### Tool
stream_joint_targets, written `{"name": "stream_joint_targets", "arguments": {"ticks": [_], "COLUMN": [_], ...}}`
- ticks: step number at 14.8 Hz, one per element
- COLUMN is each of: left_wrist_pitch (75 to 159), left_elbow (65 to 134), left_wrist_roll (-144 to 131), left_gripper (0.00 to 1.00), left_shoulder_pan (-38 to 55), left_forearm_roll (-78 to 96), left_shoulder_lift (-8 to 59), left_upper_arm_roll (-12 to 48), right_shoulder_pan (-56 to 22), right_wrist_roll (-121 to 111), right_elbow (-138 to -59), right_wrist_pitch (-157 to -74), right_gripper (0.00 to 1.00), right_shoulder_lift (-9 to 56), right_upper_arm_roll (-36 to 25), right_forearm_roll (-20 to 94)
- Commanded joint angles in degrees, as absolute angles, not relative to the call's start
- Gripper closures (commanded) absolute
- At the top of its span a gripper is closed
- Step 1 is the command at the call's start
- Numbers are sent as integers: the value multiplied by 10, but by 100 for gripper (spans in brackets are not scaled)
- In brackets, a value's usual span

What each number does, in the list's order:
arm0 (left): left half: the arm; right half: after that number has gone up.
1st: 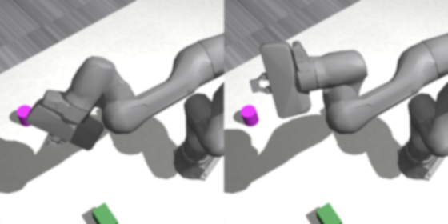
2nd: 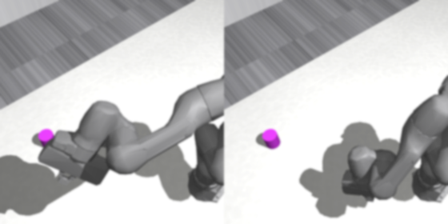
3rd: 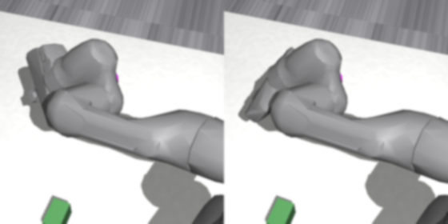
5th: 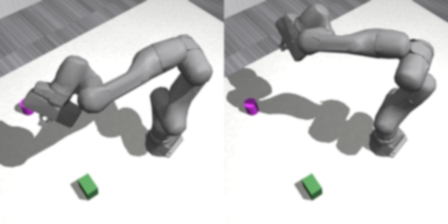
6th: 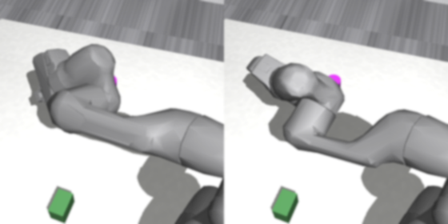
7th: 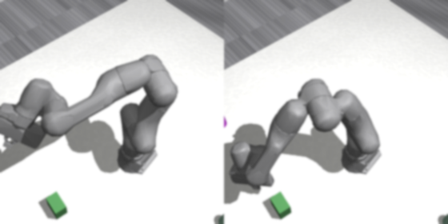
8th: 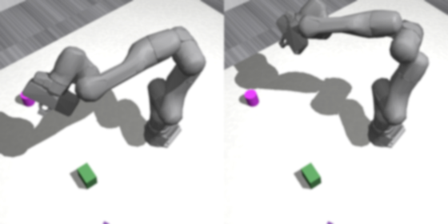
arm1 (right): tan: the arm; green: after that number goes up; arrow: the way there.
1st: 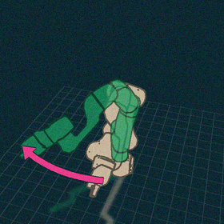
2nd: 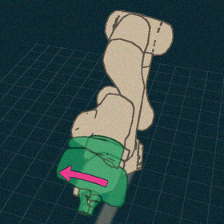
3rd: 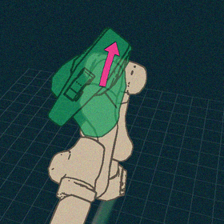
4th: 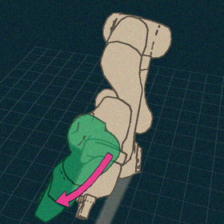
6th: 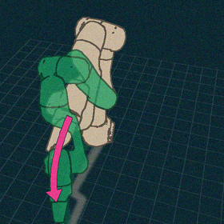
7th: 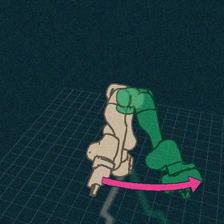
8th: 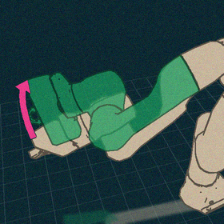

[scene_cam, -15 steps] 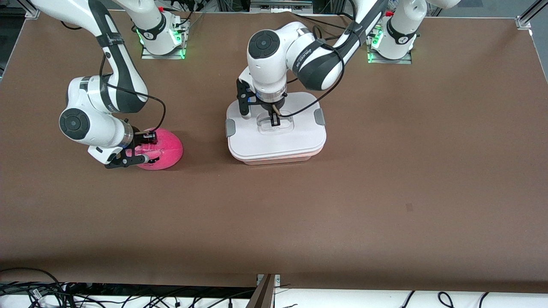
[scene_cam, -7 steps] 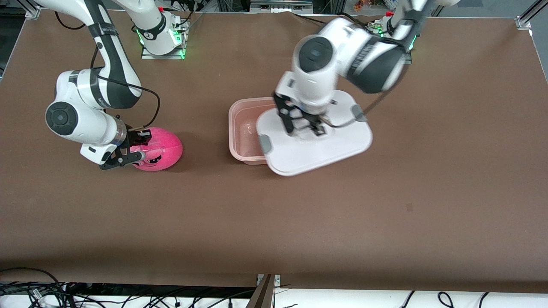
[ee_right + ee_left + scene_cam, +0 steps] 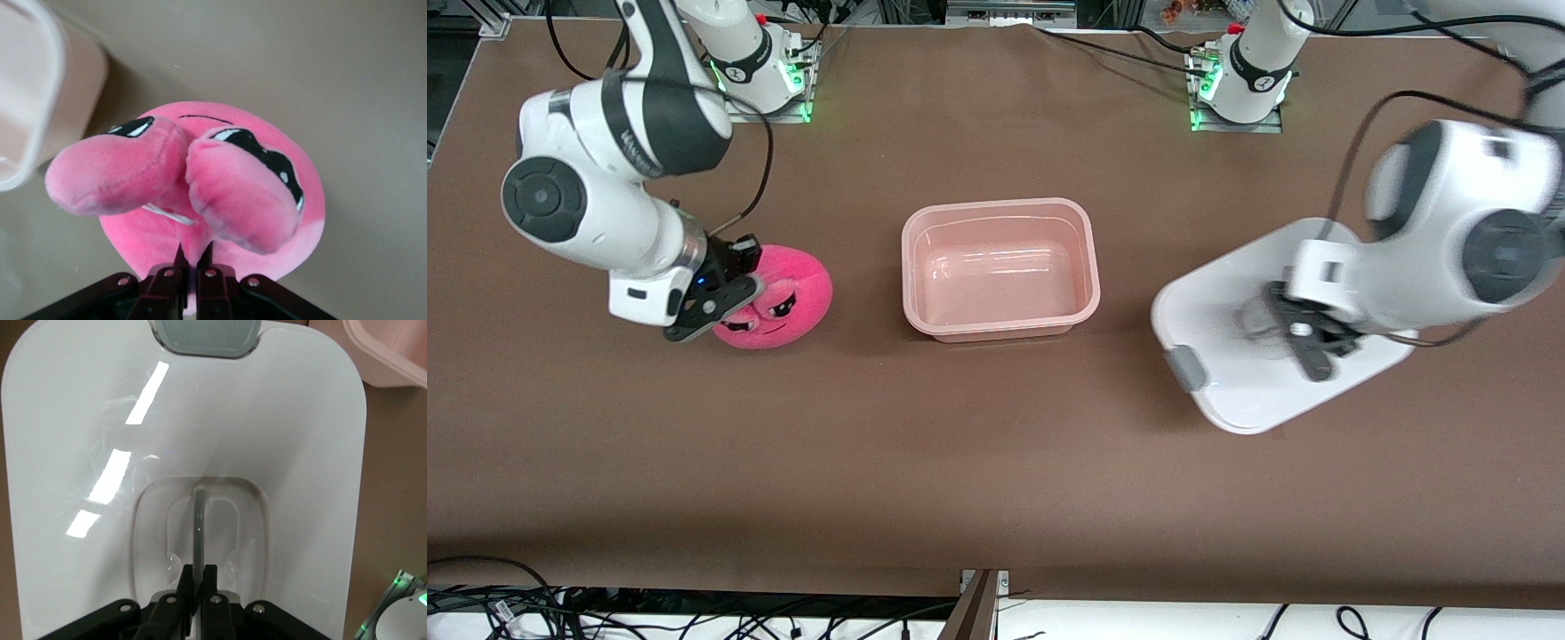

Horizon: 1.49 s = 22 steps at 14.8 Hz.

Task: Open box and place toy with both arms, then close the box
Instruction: 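Carry the pink toy with the right gripper into the pink tub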

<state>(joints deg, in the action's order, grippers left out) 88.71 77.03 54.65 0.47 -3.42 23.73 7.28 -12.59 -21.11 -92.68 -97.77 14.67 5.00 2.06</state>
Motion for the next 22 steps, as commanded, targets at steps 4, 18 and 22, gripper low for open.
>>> {"name": "stream_joint_targets", "arguments": {"ticks": [4,18,22], "left_wrist_pitch": [865,868,869], "left_elbow": [753,754,757], "left_wrist_roll": [693,735,735], "left_gripper": [100,100,100], "left_shoulder_pan": [-95,-115,-115], "left_forearm_roll": [-69,-69,-69], "left_shoulder_lift": [238,244,244], "left_upper_arm_roll": [73,75,75], "right_shoulder_pan": [-252,-418,-424], "right_wrist_roll": [-292,-382,-379], "right_elbow": [-816,-780,-780], "right_wrist_pitch": [-928,-963,-996], "right_gripper": [100,100,100], "right_shoulder_lift": [159,264,294], "right_upper_arm_roll": [56,55,55], "right_forearm_roll": [11,-49,-73]}}
